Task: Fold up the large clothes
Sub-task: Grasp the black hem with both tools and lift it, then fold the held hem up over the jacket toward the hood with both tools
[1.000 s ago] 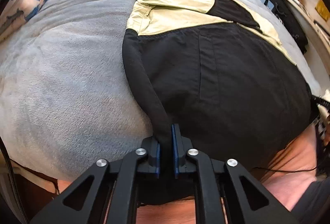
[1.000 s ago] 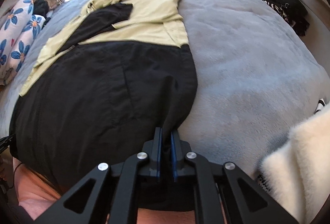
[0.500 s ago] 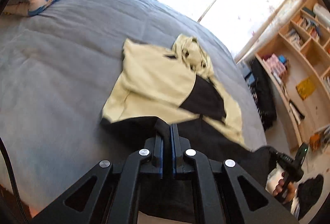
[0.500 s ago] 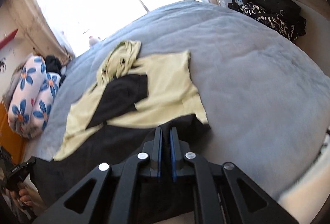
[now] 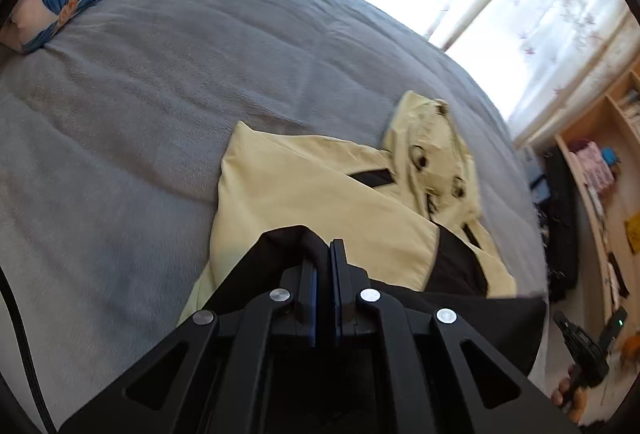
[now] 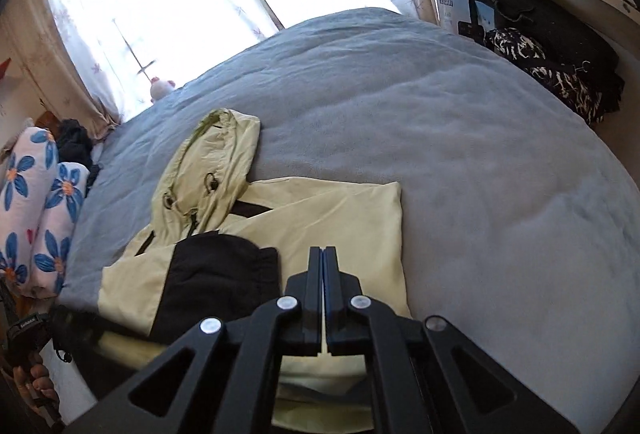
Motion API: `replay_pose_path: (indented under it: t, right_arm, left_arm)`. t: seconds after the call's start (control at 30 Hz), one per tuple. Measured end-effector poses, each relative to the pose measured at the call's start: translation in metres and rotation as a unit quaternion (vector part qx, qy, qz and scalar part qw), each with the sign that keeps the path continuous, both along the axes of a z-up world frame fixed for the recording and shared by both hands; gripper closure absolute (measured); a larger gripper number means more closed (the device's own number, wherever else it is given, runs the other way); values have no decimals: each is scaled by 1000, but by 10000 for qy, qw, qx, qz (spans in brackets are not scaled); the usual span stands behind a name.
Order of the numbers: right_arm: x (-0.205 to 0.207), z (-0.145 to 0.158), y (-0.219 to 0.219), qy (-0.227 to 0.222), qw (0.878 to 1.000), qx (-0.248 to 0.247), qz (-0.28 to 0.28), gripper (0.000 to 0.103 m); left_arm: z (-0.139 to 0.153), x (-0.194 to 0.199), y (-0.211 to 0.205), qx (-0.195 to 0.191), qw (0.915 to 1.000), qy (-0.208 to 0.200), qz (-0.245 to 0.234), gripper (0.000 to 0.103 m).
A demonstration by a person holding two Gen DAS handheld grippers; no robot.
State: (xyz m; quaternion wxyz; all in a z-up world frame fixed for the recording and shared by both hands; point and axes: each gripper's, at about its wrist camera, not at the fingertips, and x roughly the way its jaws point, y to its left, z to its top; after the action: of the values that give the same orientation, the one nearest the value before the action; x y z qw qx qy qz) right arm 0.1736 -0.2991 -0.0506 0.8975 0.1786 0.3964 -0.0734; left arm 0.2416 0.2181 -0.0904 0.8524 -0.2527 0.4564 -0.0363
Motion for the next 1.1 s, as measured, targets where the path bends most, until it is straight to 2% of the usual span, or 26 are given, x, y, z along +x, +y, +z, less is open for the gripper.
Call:
replay_pose_path:
  t: [0.13, 0.2, 0.23, 0.27, 0.33, 0.37, 0.4, 0.47, 0.6, 0.77, 0.8, 0.83, 0.87, 0.9, 0.93, 1.03, 1.1]
  right_arm:
    - [12, -14, 6, 145, 9997, -172, 136, 103]
    - [12, -23, 3, 243, 9993, -74, 263, 98]
    - [11, -27, -1, 287, 9992, -49, 283, 86]
    - [9, -32, -5, 348, 9990, -62, 267, 67]
    - [2, -41, -16, 433, 9988, -121, 191, 47]
    - [-1, -45, -21, 449, 9988, -105, 181, 46]
    - [-3, -49, -26, 511, 9985, -72, 173, 46]
    - [-10, -57, -37, 682, 9975, 28, 176, 46]
    - [-22, -78, -49, 1060, 9942, 128, 129, 46]
    - [-24, -100, -49, 1181, 9905, 679, 212, 47]
    - [-23, -102, -47, 1176, 9906, 673, 204, 51]
    - [-23, -102, -45, 1170, 9914, 555, 179, 68]
    - [-22, -100, -42, 1185, 9922, 349, 158, 78]
    - [-22, -97, -38, 1207, 9924, 168, 152, 80]
    - [-23, -91, -31, 1136, 9934, -62, 158, 84]
    - [-26, -66, -17, 759, 9947, -649, 232, 87]
    - [-23, -48, -12, 463, 9948, -869, 242, 88]
  left_arm:
    - [-15, 36, 1, 5, 9993, 86, 376, 99]
    - [-24, 50, -2, 135, 9989, 170, 420, 99]
    - [-28, 55, -3, 185, 9989, 216, 372, 99]
    - [-32, 59, -4, 245, 9988, 271, 320, 99]
    - [-39, 64, -3, 251, 9987, 407, 171, 97]
    - [-43, 65, -1, 221, 9985, 495, 120, 91]
    - [-46, 65, 0, 190, 9983, 548, 90, 84]
    - [-50, 64, 4, 106, 9981, 614, 17, 79]
    - [-49, 61, 6, 233, 9977, 623, -133, 72]
    - [-49, 58, 1, 176, 9966, 708, -395, 71]
    - [-49, 58, -2, 184, 9962, 729, -447, 71]
    - [-49, 57, -5, 200, 9959, 738, -484, 74]
    - [-49, 57, -8, 273, 9957, 736, -497, 91]
    - [-47, 56, -10, 347, 9956, 720, -492, 98]
    - [-45, 56, -11, 399, 9957, 677, -489, 98]
    - [-32, 54, -12, 505, 9969, 448, -398, 100]
    - [-22, 55, -11, 540, 9976, 306, -308, 101]
